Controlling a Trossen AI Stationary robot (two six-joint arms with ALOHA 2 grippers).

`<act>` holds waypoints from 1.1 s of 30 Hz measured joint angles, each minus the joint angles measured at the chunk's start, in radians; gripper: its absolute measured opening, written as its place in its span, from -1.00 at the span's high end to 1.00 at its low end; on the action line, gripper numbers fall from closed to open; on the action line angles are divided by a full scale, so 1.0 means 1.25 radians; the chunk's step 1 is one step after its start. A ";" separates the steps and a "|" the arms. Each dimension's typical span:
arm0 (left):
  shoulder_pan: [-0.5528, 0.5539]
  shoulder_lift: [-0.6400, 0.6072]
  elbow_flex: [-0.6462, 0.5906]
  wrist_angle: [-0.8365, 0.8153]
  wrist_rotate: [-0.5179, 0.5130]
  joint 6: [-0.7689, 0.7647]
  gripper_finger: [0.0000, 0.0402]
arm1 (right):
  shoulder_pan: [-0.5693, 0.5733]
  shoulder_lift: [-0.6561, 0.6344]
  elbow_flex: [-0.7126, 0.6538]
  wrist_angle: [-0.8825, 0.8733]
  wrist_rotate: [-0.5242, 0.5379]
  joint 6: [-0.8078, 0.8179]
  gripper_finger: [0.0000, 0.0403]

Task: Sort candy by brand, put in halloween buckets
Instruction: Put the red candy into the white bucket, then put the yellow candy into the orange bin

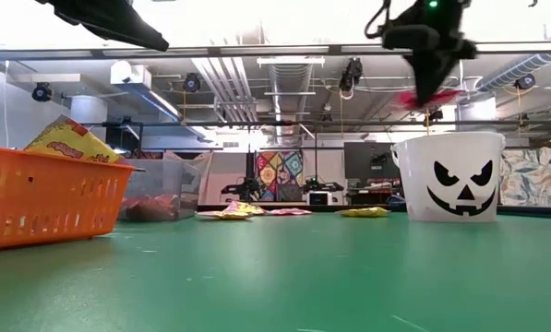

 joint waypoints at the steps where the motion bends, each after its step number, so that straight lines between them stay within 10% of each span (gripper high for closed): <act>1: 0.000 0.000 0.000 0.000 0.000 0.000 0.03 | 0.000 -0.002 -0.006 -0.020 0.000 0.022 0.88; 16: 0.000 0.000 0.000 0.005 0.000 0.003 0.03 | 0.038 0.002 -0.016 0.032 -0.045 0.030 0.15; 22: 0.000 0.000 0.000 0.006 0.000 0.004 0.03 | 0.232 0.008 -0.039 0.218 -0.257 -0.119 0.08; 33: 0.000 0.000 0.000 0.019 0.000 0.003 0.03 | 0.528 0.110 -0.120 0.237 -0.368 0.108 0.16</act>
